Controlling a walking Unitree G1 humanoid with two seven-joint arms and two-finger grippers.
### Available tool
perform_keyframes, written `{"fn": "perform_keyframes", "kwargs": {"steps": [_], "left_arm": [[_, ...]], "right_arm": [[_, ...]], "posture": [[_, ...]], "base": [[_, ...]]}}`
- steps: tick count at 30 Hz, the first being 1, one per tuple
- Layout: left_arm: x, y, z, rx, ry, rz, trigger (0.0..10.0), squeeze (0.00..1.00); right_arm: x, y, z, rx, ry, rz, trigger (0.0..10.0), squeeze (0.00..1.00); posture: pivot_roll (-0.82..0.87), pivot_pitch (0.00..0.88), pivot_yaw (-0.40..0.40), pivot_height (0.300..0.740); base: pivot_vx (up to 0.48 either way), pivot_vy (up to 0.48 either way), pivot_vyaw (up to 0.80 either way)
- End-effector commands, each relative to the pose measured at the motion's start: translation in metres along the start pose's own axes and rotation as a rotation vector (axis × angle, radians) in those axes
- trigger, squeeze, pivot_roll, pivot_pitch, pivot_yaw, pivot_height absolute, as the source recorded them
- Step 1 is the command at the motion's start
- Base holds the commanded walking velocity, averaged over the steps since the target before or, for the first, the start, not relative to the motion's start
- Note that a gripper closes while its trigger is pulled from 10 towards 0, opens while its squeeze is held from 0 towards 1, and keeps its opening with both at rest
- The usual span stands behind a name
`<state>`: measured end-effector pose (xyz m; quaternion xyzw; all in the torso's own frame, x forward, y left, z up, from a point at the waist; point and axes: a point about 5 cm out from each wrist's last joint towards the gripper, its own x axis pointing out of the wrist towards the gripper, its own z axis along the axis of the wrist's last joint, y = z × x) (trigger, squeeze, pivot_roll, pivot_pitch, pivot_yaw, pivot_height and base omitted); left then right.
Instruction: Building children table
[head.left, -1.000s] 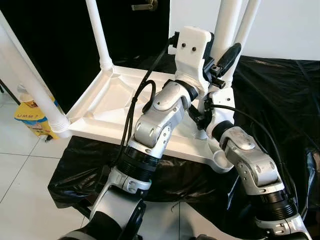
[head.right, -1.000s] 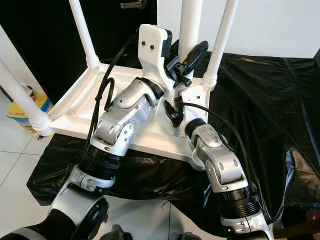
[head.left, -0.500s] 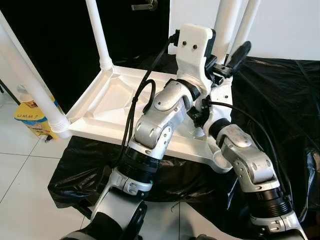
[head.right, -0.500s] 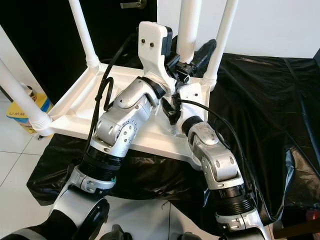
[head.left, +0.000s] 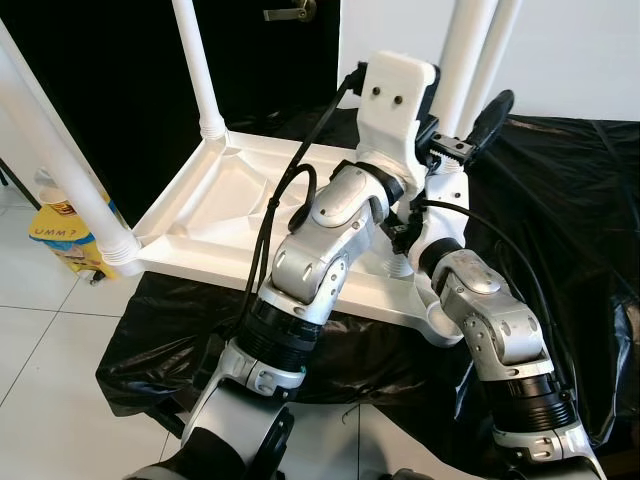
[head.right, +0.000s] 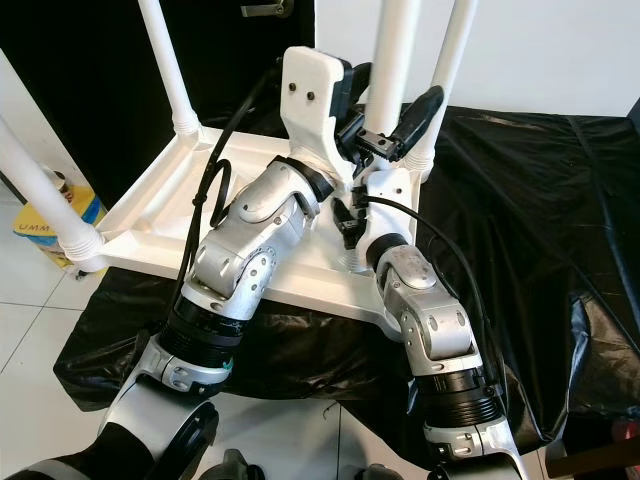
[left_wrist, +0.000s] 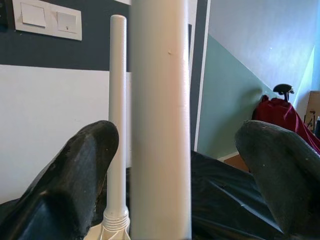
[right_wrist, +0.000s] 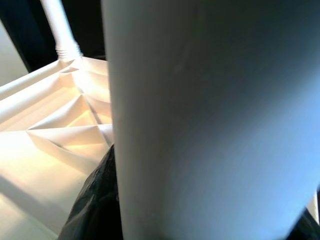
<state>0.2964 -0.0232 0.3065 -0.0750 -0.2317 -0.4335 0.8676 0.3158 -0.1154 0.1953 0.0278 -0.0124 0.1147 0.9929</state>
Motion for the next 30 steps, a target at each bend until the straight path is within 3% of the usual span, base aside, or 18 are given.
{"fn": "perform_keyframes", "kwargs": {"steps": [1,16,18,30], "left_arm": [[-0.001,-0.002,0.001,-0.005,-0.017,0.033,10.0,0.0],[-0.02,0.014,-0.009,0.008,0.019,0.14,10.0,0.0],[-0.031,0.019,-0.018,0.022,0.05,0.177,10.0,0.0],[-0.053,0.024,-0.023,-0.002,0.067,0.229,10.0,0.0]], "right_arm": [[0.001,-0.003,0.0,0.02,0.013,-0.021,10.0,0.0],[-0.002,-0.013,0.001,0.0,-0.031,-0.09,10.0,0.0],[-0.006,-0.012,-0.003,-0.004,-0.05,-0.096,10.0,0.0],[-0.02,-0.018,-0.011,0.025,-0.072,-0.097,10.0,0.0]], "posture": [[-0.05,0.032,-0.033,0.74],[-0.05,0.045,-0.036,0.74],[-0.05,0.047,-0.041,0.74],[-0.05,0.051,-0.041,0.74]], "base": [[0.0,0.0,0.0],[0.0,0.0,0.0],[0.0,0.0,0.0],[0.0,0.0,0.0]]}}
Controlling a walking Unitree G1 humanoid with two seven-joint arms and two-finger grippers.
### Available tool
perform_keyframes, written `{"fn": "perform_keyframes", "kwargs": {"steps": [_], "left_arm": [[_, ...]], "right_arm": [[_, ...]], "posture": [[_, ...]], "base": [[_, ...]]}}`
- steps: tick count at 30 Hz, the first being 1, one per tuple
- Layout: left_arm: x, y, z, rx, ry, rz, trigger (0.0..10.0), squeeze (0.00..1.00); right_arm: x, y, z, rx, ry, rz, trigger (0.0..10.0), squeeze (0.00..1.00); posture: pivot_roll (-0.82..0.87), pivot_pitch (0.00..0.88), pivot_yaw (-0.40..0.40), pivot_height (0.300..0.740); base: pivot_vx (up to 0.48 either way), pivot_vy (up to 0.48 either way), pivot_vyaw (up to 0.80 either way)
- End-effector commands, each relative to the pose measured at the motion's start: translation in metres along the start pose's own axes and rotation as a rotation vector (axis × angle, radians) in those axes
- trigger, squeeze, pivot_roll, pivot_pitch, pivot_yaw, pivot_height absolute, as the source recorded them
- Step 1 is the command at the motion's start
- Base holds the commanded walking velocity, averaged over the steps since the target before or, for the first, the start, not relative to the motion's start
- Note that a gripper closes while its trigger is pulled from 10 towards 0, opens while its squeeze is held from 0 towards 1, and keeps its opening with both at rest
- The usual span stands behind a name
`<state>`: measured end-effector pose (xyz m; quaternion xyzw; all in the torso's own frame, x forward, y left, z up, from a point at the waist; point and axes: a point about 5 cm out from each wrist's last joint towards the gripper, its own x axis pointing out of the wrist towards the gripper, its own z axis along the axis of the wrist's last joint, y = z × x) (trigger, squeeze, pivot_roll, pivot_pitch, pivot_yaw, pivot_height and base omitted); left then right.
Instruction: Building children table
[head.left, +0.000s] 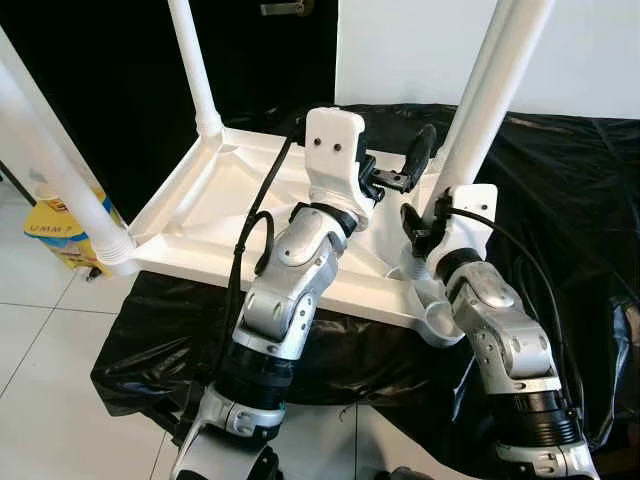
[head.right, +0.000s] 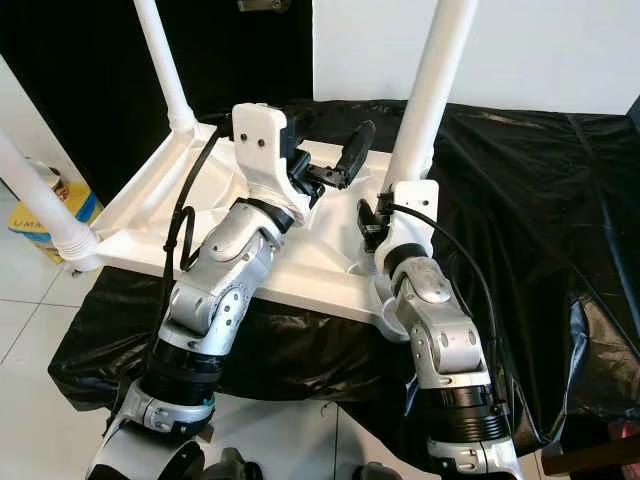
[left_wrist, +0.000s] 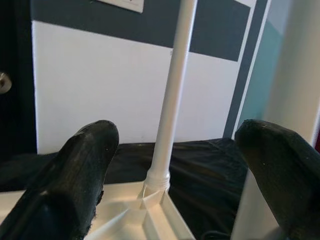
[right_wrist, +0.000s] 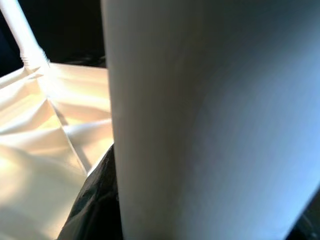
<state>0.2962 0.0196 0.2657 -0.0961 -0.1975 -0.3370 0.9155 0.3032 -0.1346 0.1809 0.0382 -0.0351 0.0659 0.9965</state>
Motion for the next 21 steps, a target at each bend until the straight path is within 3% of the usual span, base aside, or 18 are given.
{"fn": "perform_keyframes", "kwargs": {"steps": [1,8,12,15,18,21], "left_arm": [[-0.006,0.004,-0.004,0.021,0.029,0.014,10.0,0.0],[-0.014,0.007,-0.012,0.065,0.065,0.034,10.0,0.0],[-0.027,0.009,-0.022,0.101,0.116,0.043,10.0,0.0],[-0.029,0.01,-0.024,0.104,0.124,0.041,10.0,0.0],[-0.041,0.01,-0.032,0.142,0.165,0.03,10.0,0.0],[-0.041,0.01,-0.032,0.142,0.165,0.03,10.0,0.0]], "right_arm": [[-0.007,-0.004,-0.001,0.02,-0.03,0.004,10.0,0.0],[-0.019,-0.006,-0.009,0.011,-0.08,0.005,10.0,0.0],[-0.031,-0.009,-0.016,0.003,-0.09,0.005,10.0,0.0],[-0.033,-0.009,-0.017,0.004,-0.088,0.005,10.0,0.0],[-0.04,-0.013,-0.018,-0.001,-0.089,-0.003,10.0,0.0],[-0.04,-0.013,-0.018,-0.001,-0.089,-0.003,10.0,0.0]], "posture": [[-0.05,0.051,-0.039,0.74],[-0.06,0.049,-0.035,0.74],[-0.06,0.053,-0.029,0.74],[-0.06,0.053,-0.029,0.74],[-0.06,0.059,-0.024,0.74],[-0.06,0.059,-0.024,0.74]], "base": [[0.0,0.0,0.0],[0.0,0.0,0.0],[0.0,0.0,0.0],[0.0,0.0,0.0],[0.0,0.0,0.0],[0.0,0.0,0.0]]}}
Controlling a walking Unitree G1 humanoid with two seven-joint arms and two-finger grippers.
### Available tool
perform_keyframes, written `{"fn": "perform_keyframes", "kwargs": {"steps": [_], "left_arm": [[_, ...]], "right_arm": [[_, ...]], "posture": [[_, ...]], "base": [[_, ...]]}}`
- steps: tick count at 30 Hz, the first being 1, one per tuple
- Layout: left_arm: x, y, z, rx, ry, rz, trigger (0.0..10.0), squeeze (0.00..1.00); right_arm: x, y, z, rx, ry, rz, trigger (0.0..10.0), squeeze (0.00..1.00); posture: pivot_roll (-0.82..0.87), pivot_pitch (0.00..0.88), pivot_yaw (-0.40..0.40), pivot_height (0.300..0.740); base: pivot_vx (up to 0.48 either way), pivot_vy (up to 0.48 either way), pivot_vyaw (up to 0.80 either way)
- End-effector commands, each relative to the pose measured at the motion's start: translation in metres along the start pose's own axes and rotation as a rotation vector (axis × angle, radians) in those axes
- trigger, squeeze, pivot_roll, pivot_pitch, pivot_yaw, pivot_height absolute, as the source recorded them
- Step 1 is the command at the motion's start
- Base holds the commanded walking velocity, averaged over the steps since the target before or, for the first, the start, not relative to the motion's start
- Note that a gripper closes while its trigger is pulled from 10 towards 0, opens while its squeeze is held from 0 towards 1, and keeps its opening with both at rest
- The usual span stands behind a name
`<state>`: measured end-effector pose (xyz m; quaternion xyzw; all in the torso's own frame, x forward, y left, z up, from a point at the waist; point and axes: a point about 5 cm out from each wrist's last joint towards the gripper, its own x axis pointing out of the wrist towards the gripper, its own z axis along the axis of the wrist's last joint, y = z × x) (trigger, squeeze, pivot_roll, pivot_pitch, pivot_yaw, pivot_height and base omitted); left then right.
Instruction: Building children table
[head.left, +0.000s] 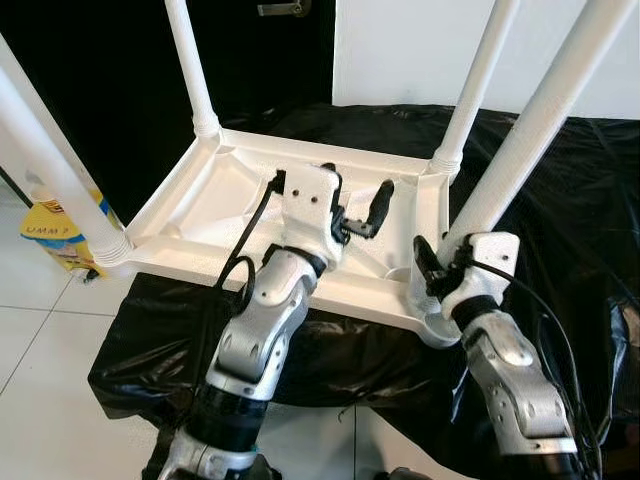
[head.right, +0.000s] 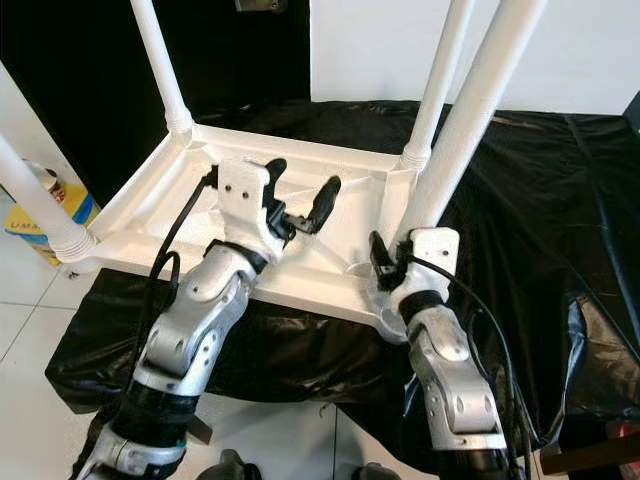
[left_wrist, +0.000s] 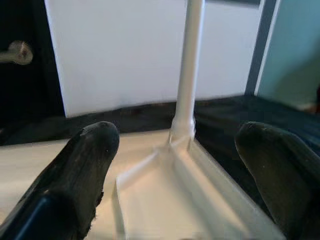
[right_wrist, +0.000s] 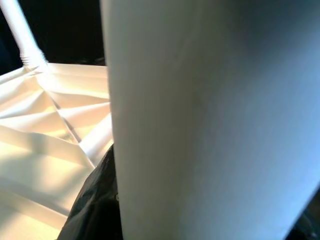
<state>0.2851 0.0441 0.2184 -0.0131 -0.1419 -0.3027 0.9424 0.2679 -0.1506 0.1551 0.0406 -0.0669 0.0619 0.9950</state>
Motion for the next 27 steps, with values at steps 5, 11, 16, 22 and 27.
{"fn": "perform_keyframes", "kwargs": {"steps": [5,11,16,22,27], "left_arm": [[-0.009,-0.008,-0.008,0.042,0.032,-0.077,10.0,0.0],[-0.014,-0.011,-0.012,0.057,0.046,-0.097,10.0,0.0],[-0.016,-0.012,-0.012,0.065,0.049,-0.103,10.0,0.0],[-0.022,-0.016,-0.015,0.053,0.07,-0.167,10.0,0.0],[-0.029,-0.021,-0.017,0.052,0.082,-0.249,10.0,0.0]], "right_arm": [[-0.012,-0.004,0.002,-0.014,-0.03,0.005,10.0,0.0],[-0.024,-0.007,-0.005,-0.033,-0.015,0.007,10.0,0.0],[-0.03,-0.012,-0.009,-0.045,0.0,0.001,10.0,0.0],[-0.037,-0.016,-0.011,-0.063,0.01,0.018,10.0,0.0],[-0.041,-0.017,-0.014,-0.081,0.011,0.053,10.0,0.0]], "posture": [[-0.06,0.069,-0.022,0.74],[-0.06,0.083,-0.02,0.74],[-0.06,0.086,-0.019,0.74],[-0.06,0.089,-0.016,0.74],[-0.06,0.091,-0.014,0.74]], "base": [[0.0,0.0,0.0],[0.0,0.0,0.0],[0.0,0.0,0.0],[0.0,0.0,0.0],[0.0,0.0,0.0]]}}
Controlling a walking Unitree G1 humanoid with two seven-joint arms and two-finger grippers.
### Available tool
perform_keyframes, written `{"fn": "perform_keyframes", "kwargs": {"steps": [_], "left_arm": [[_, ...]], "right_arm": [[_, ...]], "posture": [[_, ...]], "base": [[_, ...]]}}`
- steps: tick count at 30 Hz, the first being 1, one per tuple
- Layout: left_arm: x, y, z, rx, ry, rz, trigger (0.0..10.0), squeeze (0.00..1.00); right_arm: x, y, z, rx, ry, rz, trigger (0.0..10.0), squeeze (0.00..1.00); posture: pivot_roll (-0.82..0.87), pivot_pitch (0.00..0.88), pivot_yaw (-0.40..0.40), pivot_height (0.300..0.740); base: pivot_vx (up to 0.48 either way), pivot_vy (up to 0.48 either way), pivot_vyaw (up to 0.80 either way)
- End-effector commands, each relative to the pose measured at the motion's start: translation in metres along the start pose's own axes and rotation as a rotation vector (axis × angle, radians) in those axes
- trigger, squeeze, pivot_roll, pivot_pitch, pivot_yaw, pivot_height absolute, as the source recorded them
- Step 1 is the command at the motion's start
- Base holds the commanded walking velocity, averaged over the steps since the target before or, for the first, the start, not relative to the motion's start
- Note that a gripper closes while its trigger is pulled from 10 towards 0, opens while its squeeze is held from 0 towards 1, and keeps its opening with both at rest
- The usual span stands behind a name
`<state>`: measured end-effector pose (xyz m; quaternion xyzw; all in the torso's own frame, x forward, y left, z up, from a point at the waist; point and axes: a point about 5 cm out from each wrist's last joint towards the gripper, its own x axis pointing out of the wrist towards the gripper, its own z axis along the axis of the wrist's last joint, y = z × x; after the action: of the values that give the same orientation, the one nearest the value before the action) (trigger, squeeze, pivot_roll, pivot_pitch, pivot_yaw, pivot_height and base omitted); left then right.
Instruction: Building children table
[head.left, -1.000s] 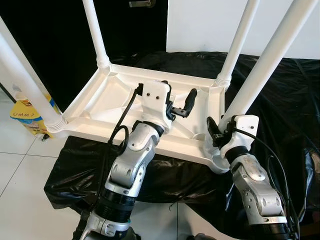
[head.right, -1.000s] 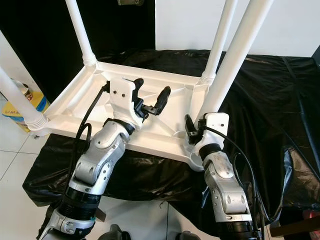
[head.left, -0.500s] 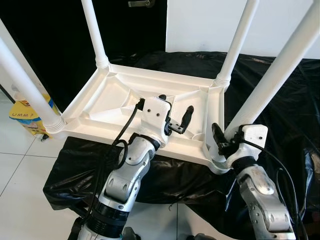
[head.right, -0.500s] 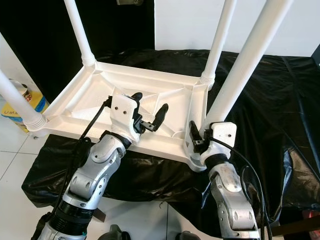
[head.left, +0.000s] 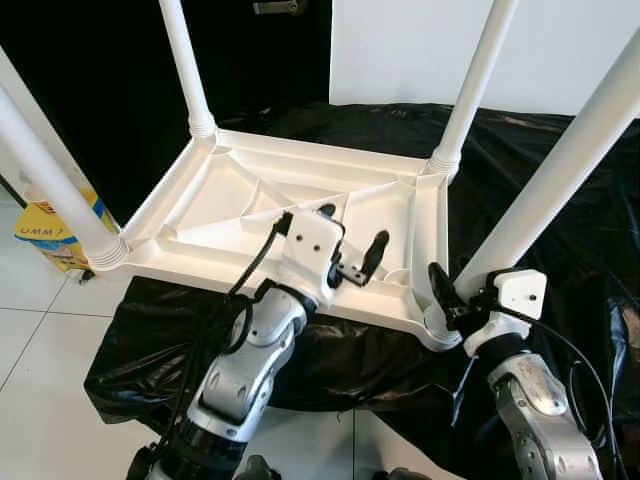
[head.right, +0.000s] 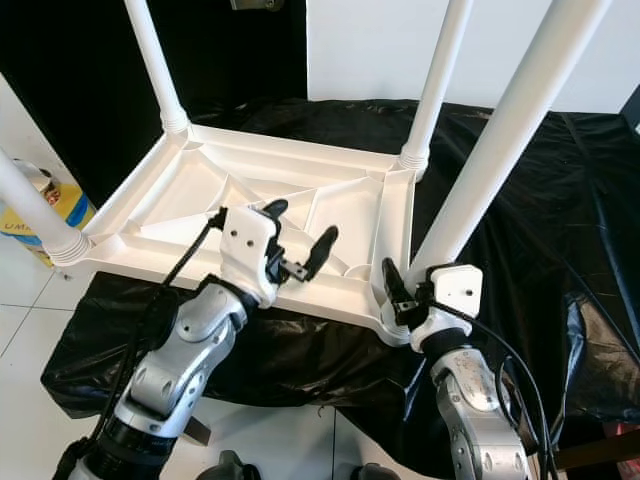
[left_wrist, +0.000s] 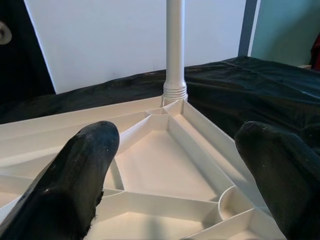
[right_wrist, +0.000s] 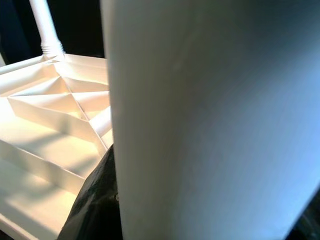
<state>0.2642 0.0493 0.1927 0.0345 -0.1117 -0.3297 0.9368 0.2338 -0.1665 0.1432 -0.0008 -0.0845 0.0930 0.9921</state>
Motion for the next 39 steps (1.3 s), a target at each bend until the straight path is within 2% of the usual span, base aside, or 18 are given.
{"fn": "perform_keyframes", "kwargs": {"steps": [1,4,6,9,11,29,33,36,39], "left_arm": [[-0.002,-0.012,0.002,-0.004,-0.009,-0.182,10.0,0.0],[-0.004,-0.013,0.001,-0.005,-0.002,-0.206,10.0,0.0],[-0.01,-0.014,-0.003,-0.01,0.024,-0.279,10.0,0.0],[-0.01,-0.014,-0.003,-0.01,0.024,-0.279,10.0,0.0],[-0.013,-0.015,-0.005,-0.007,0.046,-0.307,10.0,0.0],[-0.015,-0.012,-0.004,-0.002,0.063,-0.284,10.0,0.0],[-0.015,-0.012,-0.003,0.0,0.064,-0.283,10.0,0.0],[-0.016,-0.012,-0.003,0.003,0.066,-0.285,10.0,0.0],[-0.016,-0.012,-0.003,0.006,0.067,-0.288,10.0,0.0]], "right_arm": [[-0.005,-0.004,-0.008,0.0,0.039,-0.015,10.0,0.0],[-0.006,-0.005,-0.009,0.001,0.035,-0.009,10.0,0.0],[-0.007,-0.003,-0.01,-0.024,0.0,0.033,10.0,0.0],[-0.007,-0.003,-0.01,-0.024,0.0,0.033,10.0,0.0],[-0.008,0.001,-0.011,-0.065,-0.037,0.076,10.0,0.0],[-0.01,0.014,-0.02,-0.161,-0.09,0.236,10.0,0.0],[-0.01,0.014,-0.021,-0.151,-0.088,0.236,10.0,0.0],[-0.008,0.011,-0.025,-0.055,-0.04,0.202,10.0,0.0],[-0.007,0.01,-0.027,-0.027,-0.017,0.183,10.0,0.0]], "posture": [[-0.06,0.091,-0.014,0.74],[-0.06,0.092,-0.012,0.74],[-0.06,0.095,-0.01,0.74],[-0.06,0.095,-0.01,0.74],[-0.06,0.097,-0.004,0.74],[-0.03,0.091,0.002,0.74],[-0.03,0.09,0.003,0.74],[-0.03,0.088,0.003,0.74],[-0.03,0.088,0.002,0.74]], "base": [[0.0,0.0,0.0],[0.0,0.0,0.0],[0.0,0.0,0.0],[0.0,0.0,0.0],[0.0,0.0,0.0],[0.0,0.0,0.0],[0.0,0.0,0.0],[0.0,0.0,0.0],[0.0,0.0,0.0]]}}
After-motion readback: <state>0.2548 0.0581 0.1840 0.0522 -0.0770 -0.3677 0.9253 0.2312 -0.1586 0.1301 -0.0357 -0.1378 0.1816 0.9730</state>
